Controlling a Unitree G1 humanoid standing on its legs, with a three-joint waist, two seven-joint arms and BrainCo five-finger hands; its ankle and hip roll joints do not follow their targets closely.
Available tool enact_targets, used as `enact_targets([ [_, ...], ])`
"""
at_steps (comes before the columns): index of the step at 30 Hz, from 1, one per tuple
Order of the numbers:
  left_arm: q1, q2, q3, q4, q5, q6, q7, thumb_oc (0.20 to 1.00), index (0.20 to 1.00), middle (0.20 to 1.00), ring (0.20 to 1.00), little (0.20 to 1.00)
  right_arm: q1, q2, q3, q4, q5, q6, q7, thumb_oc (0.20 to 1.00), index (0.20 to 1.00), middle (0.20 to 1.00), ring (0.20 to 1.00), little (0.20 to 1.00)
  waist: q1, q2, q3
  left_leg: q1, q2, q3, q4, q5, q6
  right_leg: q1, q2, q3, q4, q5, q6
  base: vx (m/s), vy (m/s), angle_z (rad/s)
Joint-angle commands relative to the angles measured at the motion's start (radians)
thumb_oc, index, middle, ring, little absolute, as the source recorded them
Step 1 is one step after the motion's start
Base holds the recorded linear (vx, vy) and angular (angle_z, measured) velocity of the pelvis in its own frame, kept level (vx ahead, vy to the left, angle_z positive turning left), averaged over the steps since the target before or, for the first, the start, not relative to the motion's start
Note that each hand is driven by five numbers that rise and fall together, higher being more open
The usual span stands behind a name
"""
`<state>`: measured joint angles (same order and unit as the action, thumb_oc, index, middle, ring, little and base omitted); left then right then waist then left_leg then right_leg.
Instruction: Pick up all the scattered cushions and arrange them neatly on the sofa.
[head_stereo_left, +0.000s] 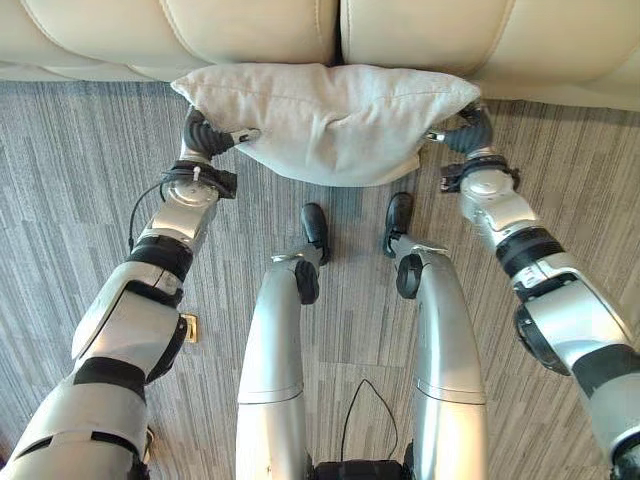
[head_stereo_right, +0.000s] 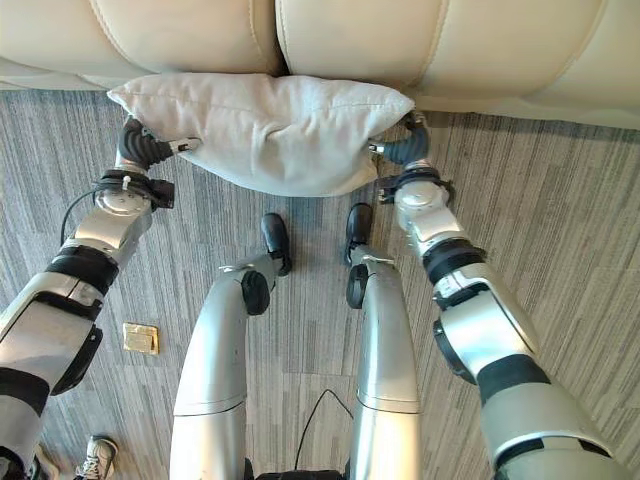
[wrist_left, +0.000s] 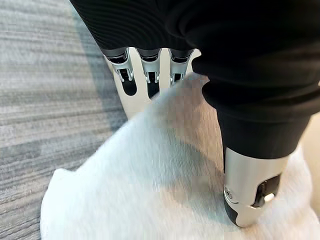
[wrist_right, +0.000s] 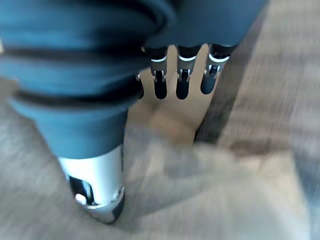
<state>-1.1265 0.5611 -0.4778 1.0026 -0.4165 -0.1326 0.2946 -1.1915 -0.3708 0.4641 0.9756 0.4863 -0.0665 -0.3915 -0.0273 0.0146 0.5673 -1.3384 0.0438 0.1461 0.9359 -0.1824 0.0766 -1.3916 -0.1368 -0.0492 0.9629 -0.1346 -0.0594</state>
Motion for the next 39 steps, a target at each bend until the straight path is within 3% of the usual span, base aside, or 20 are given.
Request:
enact_targets([
  [1, 0.064, -0.110, -0.026, 0.010, 0.023, -0.025, 0.013, 1.000, 1.000, 1.000, 1.000, 1.000, 0.048, 0.124, 0.043, -0.024, 0.048, -0.077, -0.005, 0.200, 0.200, 0.200, 0.200, 0.200, 0.015, 0.022, -0.177, -0.046, -0.022, -0.085, 0.037, -0.077, -0.075, 0.010, -0.045, 0.143, -0.063, -0.025, 0.116, -0.01, -0.037, 0.13],
  [3, 0.060, -0.141, -0.034, -0.030, 0.018, -0.042, 0.028, 0.200, 0.200, 0.200, 0.200, 0.200, 0.038, 0.150, 0.052, -0.058, 0.049, -0.096, -0.004, 0.200, 0.200, 0.200, 0.200, 0.200, 0.021, 0.028, -0.182, -0.040, -0.033, -0.090, 0.021, -0.066, -0.076, 0.018, -0.049, 0.136, -0.069, -0.022, 0.117, -0.02, -0.039, 0.17],
  [9, 0.115, -0.131, 0.014, -0.230, -0.016, -0.110, 0.058, 0.200, 0.200, 0.200, 0.200, 0.200, 0.093, 0.136, 0.028, -0.209, 0.023, -0.148, 0.000, 0.200, 0.200, 0.200, 0.200, 0.200, 0.030, 0.029, -0.208, 0.025, -0.047, -0.092, -0.056, -0.039, -0.087, 0.073, -0.053, 0.130, -0.115, -0.011, 0.120, -0.01, -0.025, 0.13],
  [12, 0.129, -0.133, 0.022, -0.258, -0.017, -0.115, 0.063, 0.200, 0.200, 0.200, 0.200, 0.200, 0.111, 0.133, 0.028, -0.229, 0.011, -0.150, 0.002, 0.200, 0.200, 0.200, 0.200, 0.200, 0.030, 0.029, -0.209, 0.042, -0.047, -0.095, -0.068, -0.037, -0.087, 0.088, -0.055, 0.128, -0.125, -0.008, 0.120, -0.01, -0.022, 0.07],
  [15, 0.186, -0.146, 0.038, -0.408, 0.013, -0.131, 0.068, 0.200, 0.200, 0.200, 0.200, 0.200, 0.199, 0.117, -0.004, -0.316, -0.008, -0.165, 0.019, 0.200, 0.200, 0.200, 0.200, 0.200, 0.029, 0.028, -0.220, 0.114, -0.040, -0.105, -0.126, -0.026, -0.098, 0.160, -0.063, 0.117, -0.173, 0.003, 0.128, -0.03, -0.036, 0.06],
  [20, 0.364, -0.185, 0.076, -0.613, 0.044, -0.133, 0.043, 0.200, 0.200, 0.200, 0.200, 0.200, 0.400, 0.113, -0.044, -0.533, -0.069, -0.167, 0.053, 0.200, 0.200, 0.200, 0.200, 0.200, 0.019, 0.013, -0.222, 0.313, -0.024, -0.109, -0.252, -0.006, -0.111, 0.357, -0.068, 0.073, -0.285, 0.021, 0.140, -0.03, -0.037, -0.01],
  [24, 0.578, -0.203, 0.108, -0.774, 0.049, -0.131, -0.007, 0.200, 0.200, 0.200, 0.200, 0.200, 0.649, 0.103, -0.072, -0.741, -0.115, -0.157, 0.119, 0.200, 0.200, 0.200, 0.200, 0.200, 0.001, -0.010, -0.220, 0.546, -0.014, -0.113, -0.371, 0.005, -0.119, 0.584, -0.061, 0.033, -0.414, 0.043, 0.150, 0.04, -0.079, -0.09],
  [25, 0.681, -0.212, 0.127, -0.839, 0.050, -0.131, -0.036, 0.200, 0.200, 0.200, 0.200, 0.200, 0.760, 0.096, -0.092, -0.822, -0.123, -0.158, 0.156, 0.200, 0.200, 0.200, 0.200, 0.200, -0.010, -0.025, -0.223, 0.664, -0.012, -0.107, -0.454, 0.046, -0.120, 0.706, -0.062, 0.012, -0.501, 0.081, 0.150, 0.02, -0.074, -0.13],
  [27, 0.729, -0.215, 0.136, -0.866, 0.044, -0.132, -0.051, 0.200, 0.200, 0.200, 0.200, 0.200, 0.816, 0.087, -0.102, -0.863, -0.126, -0.155, 0.174, 0.200, 0.200, 0.200, 0.200, 0.200, -0.015, -0.029, -0.224, 0.726, -0.009, -0.106, -0.487, 0.052, -0.124, 0.768, -0.058, 0.004, -0.536, 0.087, 0.152, 0.07, -0.085, -0.10],
  [31, 0.894, -0.192, 0.180, -0.964, 0.032, -0.136, -0.104, 0.200, 0.200, 0.200, 0.200, 0.200, 0.976, 0.023, -0.157, -0.986, -0.145, -0.158, 0.242, 0.200, 0.200, 0.200, 0.200, 0.200, -0.029, -0.042, -0.273, 0.935, 0.012, -0.096, -0.622, 0.082, -0.137, 0.970, -0.038, -0.021, -0.658, 0.105, 0.164, 0.19, -0.113, -0.11],
  [34, 1.047, -0.153, 0.245, -1.054, 0.032, -0.131, -0.156, 0.200, 0.200, 0.200, 0.200, 0.200, 1.135, -0.048, -0.235, -1.091, -0.201, -0.146, 0.302, 0.200, 0.200, 0.200, 0.200, 0.200, -0.046, -0.045, -0.357, 1.123, 0.042, -0.071, -0.750, 0.110, -0.147, 1.138, -0.008, -0.023, -0.765, 0.111, 0.175, 0.27, -0.135, -0.13],
  [39, 1.154, -0.152, 0.312, -1.092, 0.047, -0.117, -0.184, 0.200, 0.200, 0.200, 0.200, 0.200, 1.268, -0.052, -0.332, -1.169, -0.206, -0.156, 0.324, 0.200, 0.200, 0.200, 0.200, 0.200, -0.065, -0.035, -0.421, 1.223, 0.099, -0.040, -0.799, 0.178, -0.192, 1.284, 0.039, -0.050, -0.861, 0.095, 0.156, 0.16, -0.176, 0.08],
])
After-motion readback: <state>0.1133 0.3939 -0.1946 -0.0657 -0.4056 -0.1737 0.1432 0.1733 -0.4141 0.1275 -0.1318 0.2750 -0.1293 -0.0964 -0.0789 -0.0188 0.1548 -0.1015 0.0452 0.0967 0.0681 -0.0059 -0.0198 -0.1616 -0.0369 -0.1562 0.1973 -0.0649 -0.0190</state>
